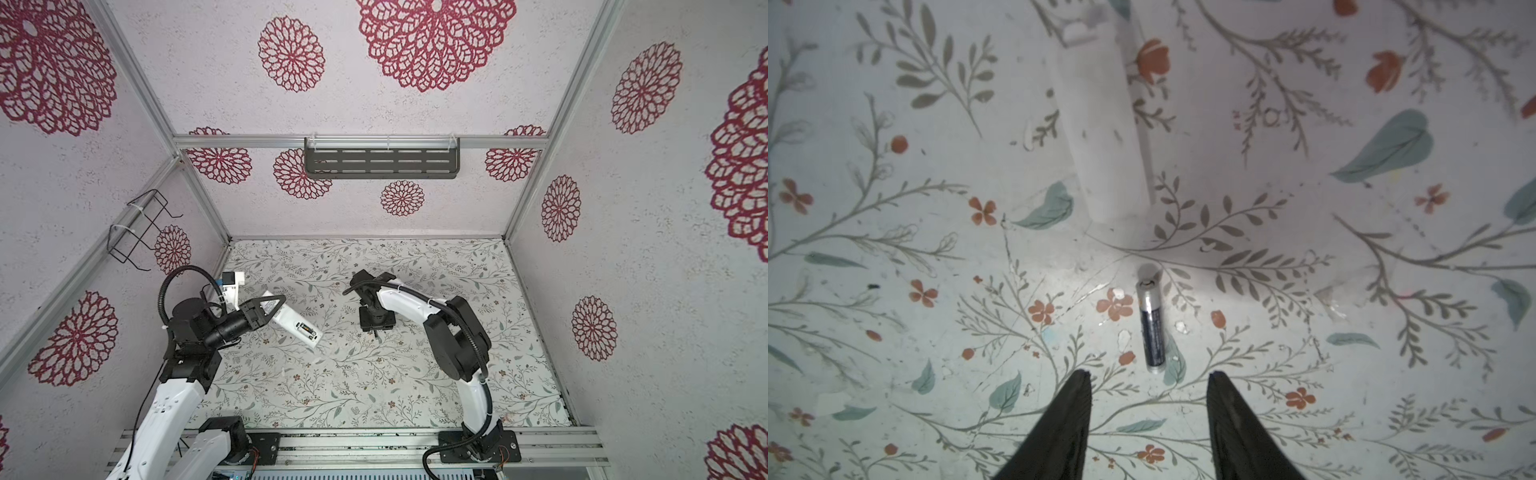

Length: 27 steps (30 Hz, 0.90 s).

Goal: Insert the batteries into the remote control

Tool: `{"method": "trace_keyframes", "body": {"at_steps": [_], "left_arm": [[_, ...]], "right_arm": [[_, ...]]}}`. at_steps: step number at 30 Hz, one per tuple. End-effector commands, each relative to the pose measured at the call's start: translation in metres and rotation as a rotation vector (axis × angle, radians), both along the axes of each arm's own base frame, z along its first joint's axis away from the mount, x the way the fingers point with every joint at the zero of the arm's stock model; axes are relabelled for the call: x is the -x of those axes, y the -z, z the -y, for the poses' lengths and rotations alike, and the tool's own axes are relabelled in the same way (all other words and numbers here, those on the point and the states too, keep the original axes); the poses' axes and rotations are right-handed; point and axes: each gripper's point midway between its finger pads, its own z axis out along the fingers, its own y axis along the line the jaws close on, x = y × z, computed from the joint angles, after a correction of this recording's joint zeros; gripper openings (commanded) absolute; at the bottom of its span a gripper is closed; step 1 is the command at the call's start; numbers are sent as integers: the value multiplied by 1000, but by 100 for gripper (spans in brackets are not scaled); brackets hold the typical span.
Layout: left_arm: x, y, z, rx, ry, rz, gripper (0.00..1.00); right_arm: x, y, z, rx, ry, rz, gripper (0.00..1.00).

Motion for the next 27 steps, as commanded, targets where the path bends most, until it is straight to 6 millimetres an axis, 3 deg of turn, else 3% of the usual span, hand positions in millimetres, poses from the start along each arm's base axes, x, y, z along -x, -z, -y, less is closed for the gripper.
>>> {"method": "trace_keyframes", "body": {"at_steps": [1,18,27], "left_arm": [[-5,-11,-3,-13,-4,43,0],[-18,-8,-4,-12,-9,27,0],[-21,-6,-5,-13,-15,19,0]], "right_arm": [[-3,-4,6,51,-66,50,42],[15,29,5,68,-180,32,26],[5,32,2,75,-192,45,26]]}}
